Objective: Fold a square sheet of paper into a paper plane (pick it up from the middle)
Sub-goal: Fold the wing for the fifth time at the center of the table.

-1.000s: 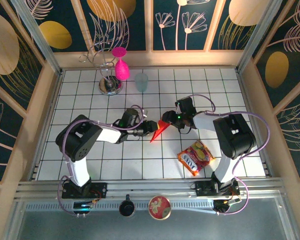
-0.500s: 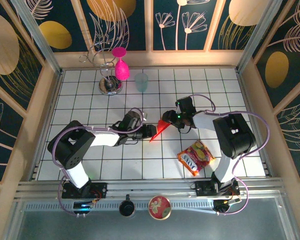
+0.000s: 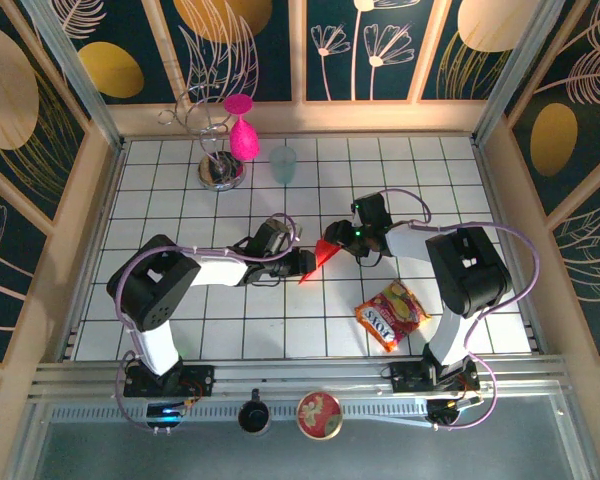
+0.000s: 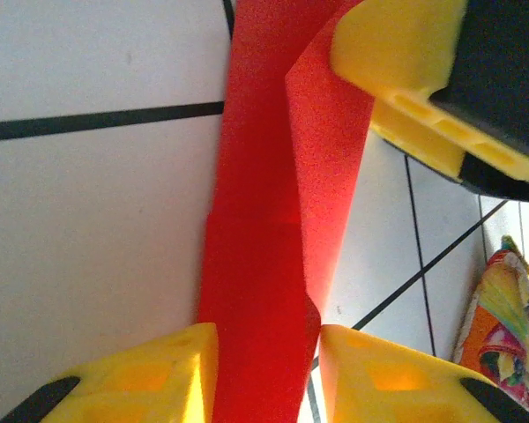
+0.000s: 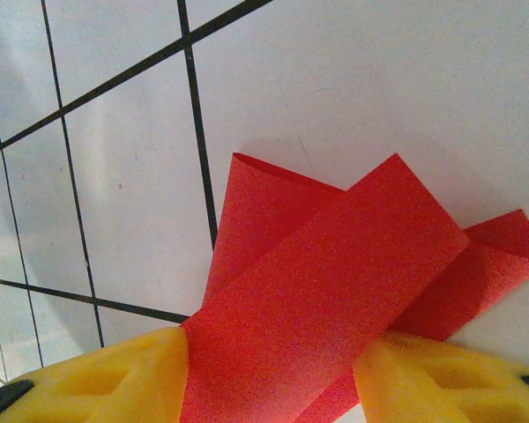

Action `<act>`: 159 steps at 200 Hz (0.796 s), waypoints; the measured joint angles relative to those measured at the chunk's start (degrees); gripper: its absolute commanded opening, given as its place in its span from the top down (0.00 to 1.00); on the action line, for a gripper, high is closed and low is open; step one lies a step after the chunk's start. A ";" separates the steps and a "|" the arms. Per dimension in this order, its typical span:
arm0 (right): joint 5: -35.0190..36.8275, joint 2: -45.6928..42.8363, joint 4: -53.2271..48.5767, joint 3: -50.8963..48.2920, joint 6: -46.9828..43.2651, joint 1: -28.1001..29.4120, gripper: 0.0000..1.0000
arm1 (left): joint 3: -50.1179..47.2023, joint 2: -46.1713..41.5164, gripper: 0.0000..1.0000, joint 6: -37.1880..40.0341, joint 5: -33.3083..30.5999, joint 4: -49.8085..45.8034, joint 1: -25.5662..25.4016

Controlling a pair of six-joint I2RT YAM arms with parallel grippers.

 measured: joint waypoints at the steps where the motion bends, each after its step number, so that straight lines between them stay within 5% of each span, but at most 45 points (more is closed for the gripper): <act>1: 0.02 0.00 0.00 0.00 0.00 0.00 0.46 | 0.00 0.00 0.67 0.00 0.00 0.00 0.00; 102: 0.07 -0.28 -0.07 0.00 -0.04 0.04 0.46 | 1.03 1.22 0.72 0.02 -1.53 -2.34 0.00; 159: 1.03 -2.38 -1.40 -0.35 -3.43 1.03 0.34 | 2.05 1.62 0.74 0.00 -1.51 -4.02 0.00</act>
